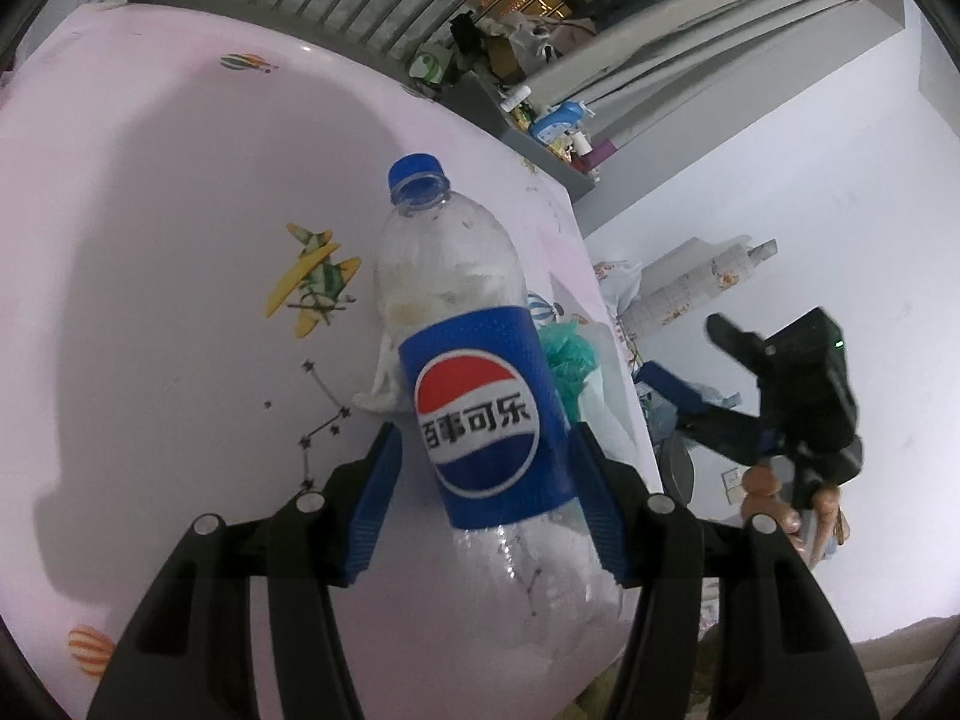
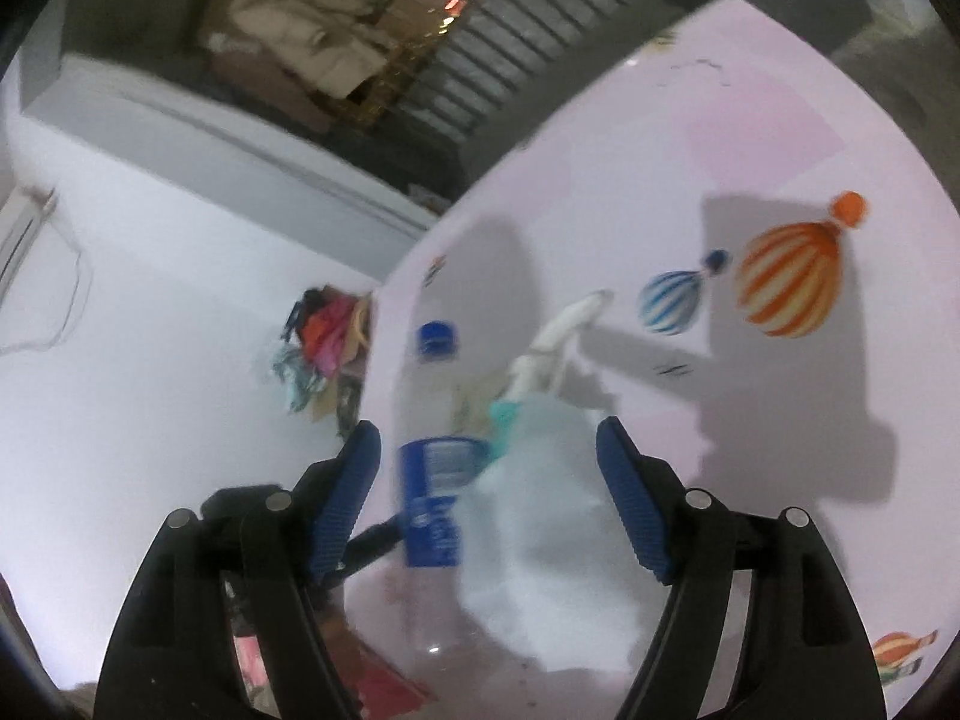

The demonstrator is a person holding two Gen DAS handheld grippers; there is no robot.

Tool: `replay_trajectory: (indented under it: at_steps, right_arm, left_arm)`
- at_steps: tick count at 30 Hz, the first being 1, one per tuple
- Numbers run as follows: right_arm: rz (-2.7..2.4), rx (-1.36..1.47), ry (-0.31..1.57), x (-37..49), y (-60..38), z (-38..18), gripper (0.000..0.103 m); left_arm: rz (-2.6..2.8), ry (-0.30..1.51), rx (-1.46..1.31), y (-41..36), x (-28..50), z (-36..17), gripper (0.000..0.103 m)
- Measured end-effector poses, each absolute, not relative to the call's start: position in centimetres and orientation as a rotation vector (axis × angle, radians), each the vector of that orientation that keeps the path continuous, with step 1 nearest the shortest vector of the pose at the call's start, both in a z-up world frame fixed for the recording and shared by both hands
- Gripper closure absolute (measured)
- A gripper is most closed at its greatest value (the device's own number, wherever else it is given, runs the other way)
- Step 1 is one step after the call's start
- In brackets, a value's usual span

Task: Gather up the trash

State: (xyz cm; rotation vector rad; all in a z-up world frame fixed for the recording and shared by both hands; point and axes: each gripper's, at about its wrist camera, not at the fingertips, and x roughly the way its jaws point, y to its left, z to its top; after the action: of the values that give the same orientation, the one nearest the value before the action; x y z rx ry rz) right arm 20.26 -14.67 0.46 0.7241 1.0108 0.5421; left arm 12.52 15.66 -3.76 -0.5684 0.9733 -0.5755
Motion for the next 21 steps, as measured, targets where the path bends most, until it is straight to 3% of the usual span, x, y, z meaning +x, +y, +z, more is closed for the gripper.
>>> replay_trajectory:
  at_steps: [13,21]
  right_arm:
    - [0.56,0.349,1.166,20.9,-3.1,-1.6,0.037]
    - [0.596,0.394,1.263,21.8,-2.0,-2.6,0.04]
  left_arm:
    - [-0.448,0.973,-0.582,18.8,12.4,-5.5,0.05]
    - [-0.458,1.005,-0.607,19.3,12.3,-7.0,0.066]
